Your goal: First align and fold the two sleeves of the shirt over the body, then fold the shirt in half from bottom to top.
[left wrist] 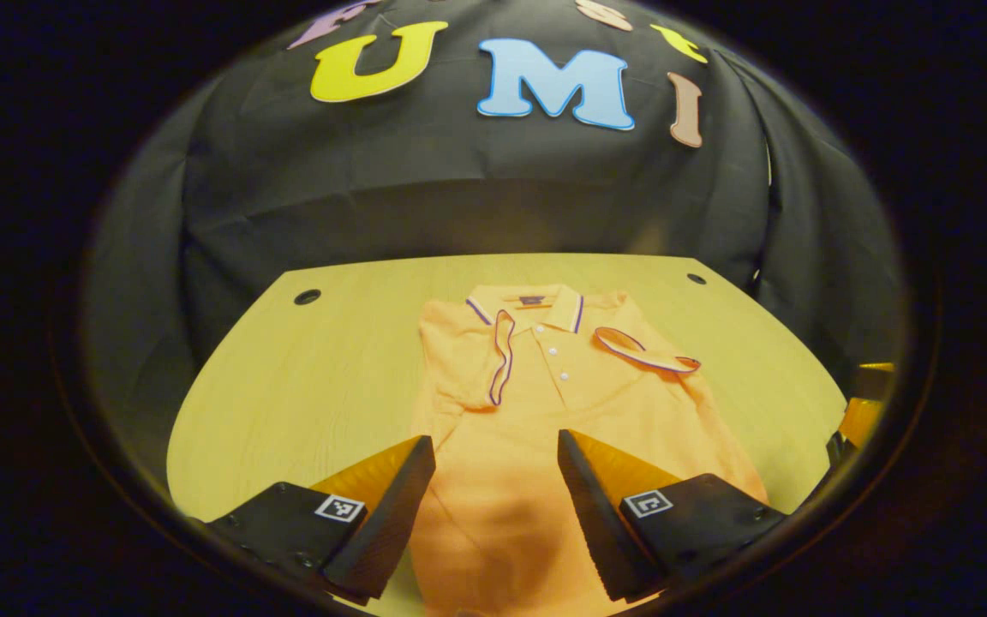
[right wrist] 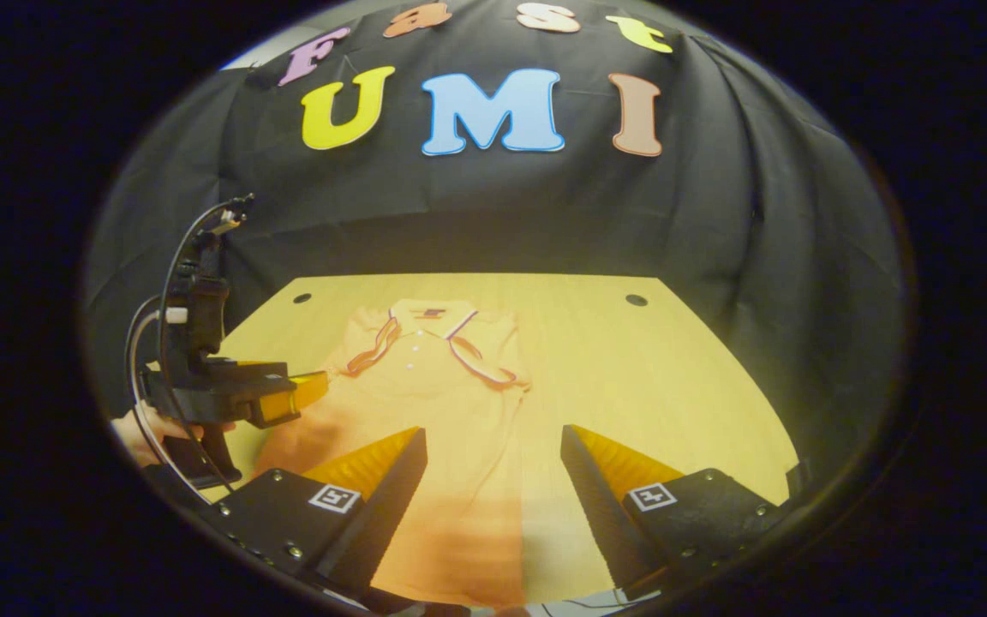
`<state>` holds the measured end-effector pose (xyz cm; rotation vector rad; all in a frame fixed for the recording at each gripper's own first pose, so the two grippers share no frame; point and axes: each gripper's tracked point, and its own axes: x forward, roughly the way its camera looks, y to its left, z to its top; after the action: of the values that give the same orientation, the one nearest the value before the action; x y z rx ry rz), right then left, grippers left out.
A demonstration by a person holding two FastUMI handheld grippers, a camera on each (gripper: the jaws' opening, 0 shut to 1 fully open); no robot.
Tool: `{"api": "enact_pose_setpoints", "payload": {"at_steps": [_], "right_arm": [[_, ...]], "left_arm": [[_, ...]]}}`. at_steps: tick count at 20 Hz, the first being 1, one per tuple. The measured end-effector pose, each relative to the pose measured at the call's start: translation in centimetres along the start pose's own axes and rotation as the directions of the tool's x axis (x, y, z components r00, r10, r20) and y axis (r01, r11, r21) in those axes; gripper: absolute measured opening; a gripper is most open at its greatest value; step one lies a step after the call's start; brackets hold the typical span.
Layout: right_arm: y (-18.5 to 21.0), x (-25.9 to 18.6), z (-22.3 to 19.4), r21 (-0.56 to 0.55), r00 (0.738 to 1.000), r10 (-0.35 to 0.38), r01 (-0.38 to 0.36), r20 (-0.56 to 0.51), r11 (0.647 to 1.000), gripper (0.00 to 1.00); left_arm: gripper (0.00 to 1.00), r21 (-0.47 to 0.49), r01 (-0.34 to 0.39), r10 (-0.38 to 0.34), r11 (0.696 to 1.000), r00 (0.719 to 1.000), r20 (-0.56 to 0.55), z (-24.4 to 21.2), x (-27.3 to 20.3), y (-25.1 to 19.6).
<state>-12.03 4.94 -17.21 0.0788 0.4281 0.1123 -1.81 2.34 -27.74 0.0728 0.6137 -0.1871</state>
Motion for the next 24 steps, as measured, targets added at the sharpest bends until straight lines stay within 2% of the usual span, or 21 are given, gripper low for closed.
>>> {"api": "enact_pose_setpoints", "payload": {"at_steps": [5, 12, 24], "right_arm": [[-0.1, -1.9, -3.9, -0.038, 0.998, 0.044, -0.045, -0.037, 0.998, 0.98], [-0.4, -3.8, -9.7, -0.048, 0.990, 0.073, -0.080, -0.121, 0.996, 0.98], [-0.5, -3.6, -15.8, -0.014, 0.968, 0.019, -0.023, -0.249, 1.000, 0.98]], "left_arm": [[0.94, -0.035, -0.007, 0.007, 0.999, 1.000, 0.000, -3.8, -5.1, -0.6], [0.94, -0.029, -0.014, 0.012, 0.999, 0.999, -0.053, -9.7, -10.7, -0.9], [0.94, -0.016, 0.040, -0.042, 0.999, 0.989, -0.144, -17.0, -14.6, 0.2]]}}
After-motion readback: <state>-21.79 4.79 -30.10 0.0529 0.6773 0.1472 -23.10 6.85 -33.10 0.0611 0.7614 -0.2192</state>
